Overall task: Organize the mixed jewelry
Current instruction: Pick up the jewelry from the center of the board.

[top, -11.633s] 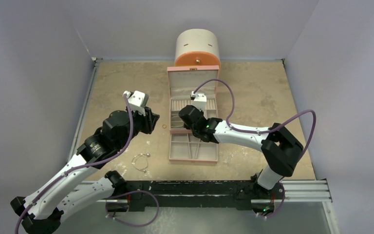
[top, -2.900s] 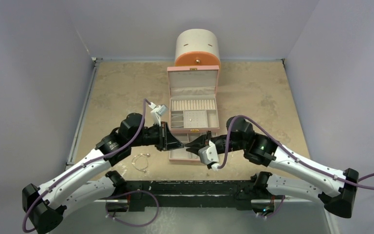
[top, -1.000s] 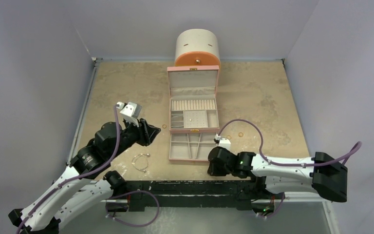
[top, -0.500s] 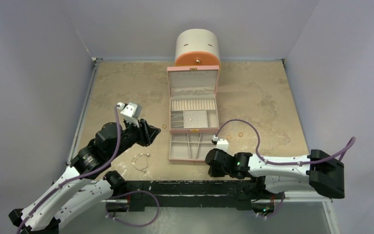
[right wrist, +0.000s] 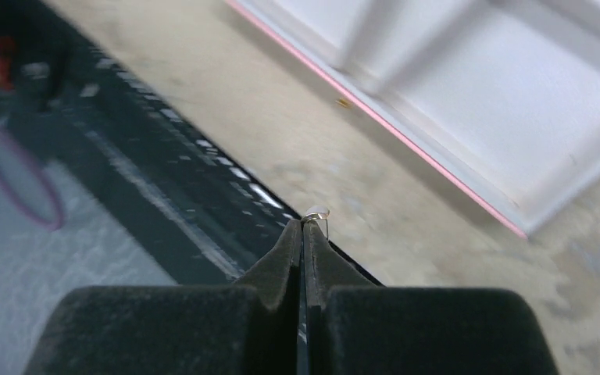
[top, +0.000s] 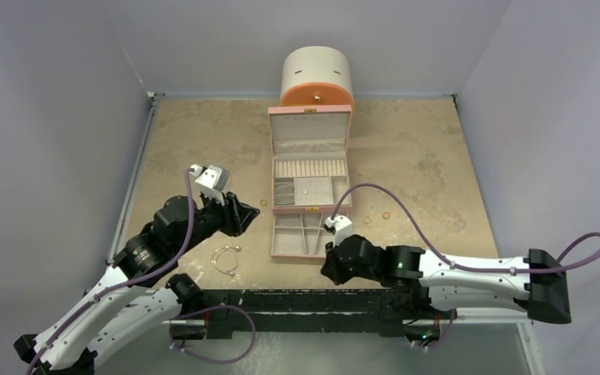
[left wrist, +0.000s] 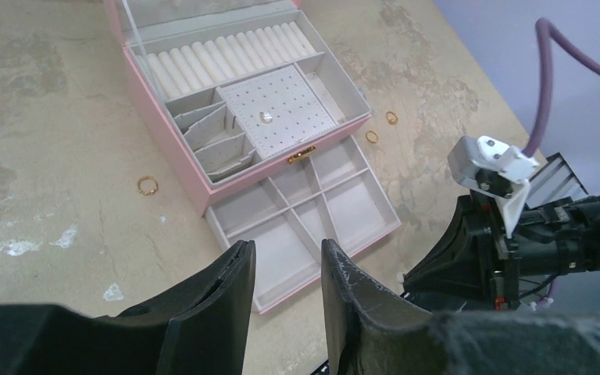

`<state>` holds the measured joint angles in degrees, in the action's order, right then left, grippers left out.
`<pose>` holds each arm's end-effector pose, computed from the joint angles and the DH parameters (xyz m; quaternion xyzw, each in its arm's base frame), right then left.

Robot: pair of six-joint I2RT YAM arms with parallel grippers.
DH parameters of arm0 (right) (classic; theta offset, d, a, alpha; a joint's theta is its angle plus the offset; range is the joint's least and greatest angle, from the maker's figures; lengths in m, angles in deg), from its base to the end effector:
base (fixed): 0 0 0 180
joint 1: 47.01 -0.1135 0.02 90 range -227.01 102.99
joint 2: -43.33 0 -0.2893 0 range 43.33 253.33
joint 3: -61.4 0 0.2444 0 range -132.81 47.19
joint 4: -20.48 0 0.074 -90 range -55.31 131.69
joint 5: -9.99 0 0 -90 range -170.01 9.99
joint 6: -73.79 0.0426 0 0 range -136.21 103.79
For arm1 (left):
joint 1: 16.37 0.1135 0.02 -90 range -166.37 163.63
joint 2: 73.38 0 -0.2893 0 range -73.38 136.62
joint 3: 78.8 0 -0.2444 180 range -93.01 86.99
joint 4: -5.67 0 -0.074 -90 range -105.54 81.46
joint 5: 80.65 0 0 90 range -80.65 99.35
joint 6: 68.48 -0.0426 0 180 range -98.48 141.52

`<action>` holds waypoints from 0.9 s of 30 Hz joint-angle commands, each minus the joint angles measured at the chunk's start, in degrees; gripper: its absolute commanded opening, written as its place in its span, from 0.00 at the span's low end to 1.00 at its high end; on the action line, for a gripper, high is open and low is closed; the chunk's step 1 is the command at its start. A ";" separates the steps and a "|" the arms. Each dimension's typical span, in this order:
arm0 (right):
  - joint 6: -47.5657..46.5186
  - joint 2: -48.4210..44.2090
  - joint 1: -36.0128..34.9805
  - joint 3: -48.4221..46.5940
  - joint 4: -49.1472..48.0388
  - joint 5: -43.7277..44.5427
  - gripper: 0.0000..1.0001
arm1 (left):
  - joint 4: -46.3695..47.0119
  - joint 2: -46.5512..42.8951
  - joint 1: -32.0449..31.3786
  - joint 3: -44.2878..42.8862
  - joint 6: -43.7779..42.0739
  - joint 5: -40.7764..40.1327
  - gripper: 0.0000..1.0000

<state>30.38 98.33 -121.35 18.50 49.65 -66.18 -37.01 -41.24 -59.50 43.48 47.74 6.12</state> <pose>0.0583 0.1703 0.2232 -0.1686 0.8898 0.3023 0.2973 0.0796 -0.0713 0.3387 0.1017 0.7978 -0.3192 0.5013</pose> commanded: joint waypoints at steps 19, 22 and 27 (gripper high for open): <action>-89.25 2.30 -0.54 -19.29 -6.05 -33.98 0.00 | 1.69 8.34 0.38 -3.34 5.72 30.93 0.39; -96.85 3.15 -0.54 -21.19 -3.22 -34.18 0.00 | 2.60 9.94 0.39 -2.79 5.84 34.87 0.39; -103.19 6.49 -0.51 -26.37 2.75 -32.84 0.00 | 3.61 11.75 0.36 -2.41 6.01 38.98 0.40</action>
<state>-62.12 102.94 -121.64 -2.46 47.20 -97.79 -36.68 -30.18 -59.50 42.08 52.57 38.93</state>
